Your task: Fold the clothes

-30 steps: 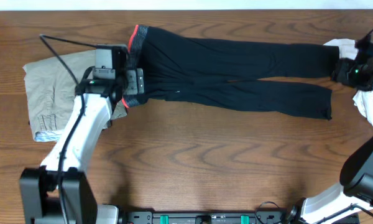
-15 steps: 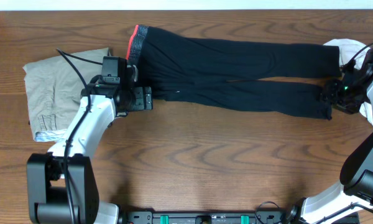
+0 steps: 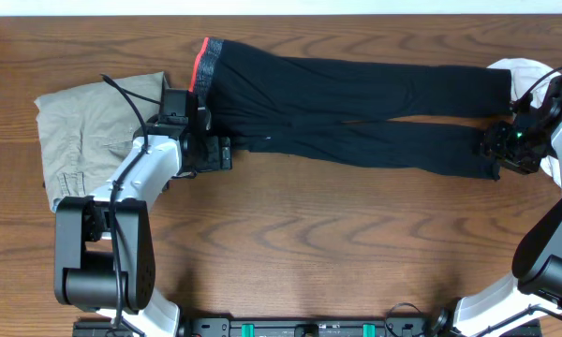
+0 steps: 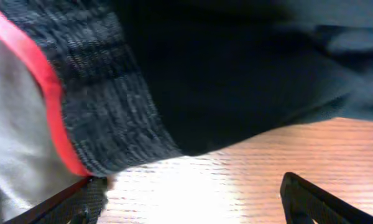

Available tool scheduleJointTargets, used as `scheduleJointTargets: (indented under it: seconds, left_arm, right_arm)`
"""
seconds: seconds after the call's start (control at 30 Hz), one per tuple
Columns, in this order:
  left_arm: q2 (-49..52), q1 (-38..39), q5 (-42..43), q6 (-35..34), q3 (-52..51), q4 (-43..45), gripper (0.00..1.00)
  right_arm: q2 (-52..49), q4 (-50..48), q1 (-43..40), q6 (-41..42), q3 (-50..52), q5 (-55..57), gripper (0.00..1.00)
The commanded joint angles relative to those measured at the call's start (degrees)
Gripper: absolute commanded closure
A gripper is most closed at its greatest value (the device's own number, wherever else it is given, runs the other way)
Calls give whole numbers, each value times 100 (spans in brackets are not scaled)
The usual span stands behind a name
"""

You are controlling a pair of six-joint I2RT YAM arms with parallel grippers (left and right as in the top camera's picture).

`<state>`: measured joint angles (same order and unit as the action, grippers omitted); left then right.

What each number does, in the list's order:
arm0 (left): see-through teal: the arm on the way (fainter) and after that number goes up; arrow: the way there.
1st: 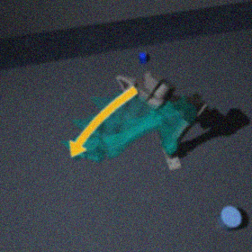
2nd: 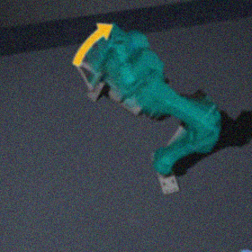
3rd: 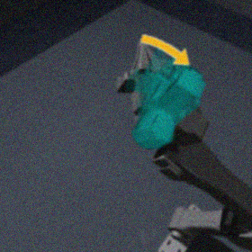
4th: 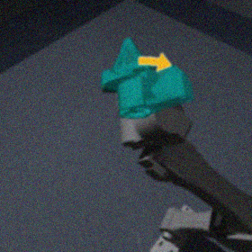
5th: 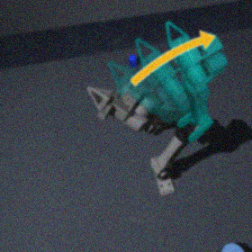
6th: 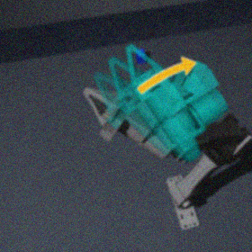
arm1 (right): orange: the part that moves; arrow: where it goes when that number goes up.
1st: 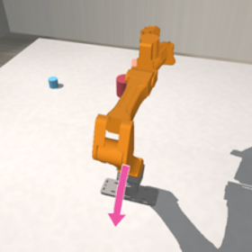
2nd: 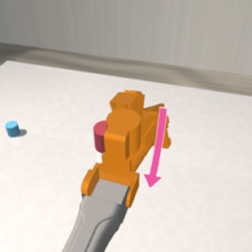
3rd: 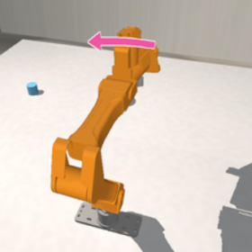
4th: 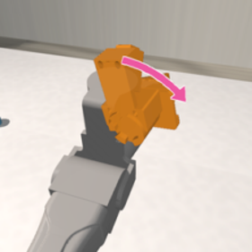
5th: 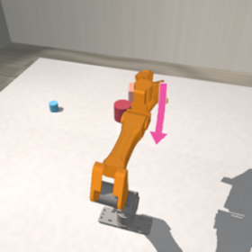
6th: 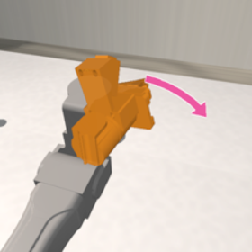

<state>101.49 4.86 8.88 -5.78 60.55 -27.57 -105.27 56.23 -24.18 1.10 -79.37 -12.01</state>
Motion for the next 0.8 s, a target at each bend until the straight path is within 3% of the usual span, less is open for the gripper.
scheduleJointTargets:
  seconds: [0.0, 0.57, 0.63, 0.7, 0.73, 0.77]
  left_arm:
    - [68, -35, -337, -15, -44, 74, 9]
    - [195, -35, -398, -249, -44, 435, 9]
    - [245, -35, -400, -247, -44, 483, 20]
    - [297, -35, -402, -245, -44, 577, 44]
    - [299, -35, -402, -245, -44, 636, 60]
    - [299, -35, -402, -245, -44, 686, 69]
  right_arm:
    - [-37, -22, -13, 103, 37, -68, 43]
    - [-37, -7, -13, 103, 39, -68, 43]
    - [-37, -4, -13, 103, 37, -68, 43]
    - [-37, 9, -15, 103, 39, -63, 43]
    - [-37, 33, -17, 103, 39, -63, 44]
    - [-37, 48, -17, 103, 39, -48, 43]
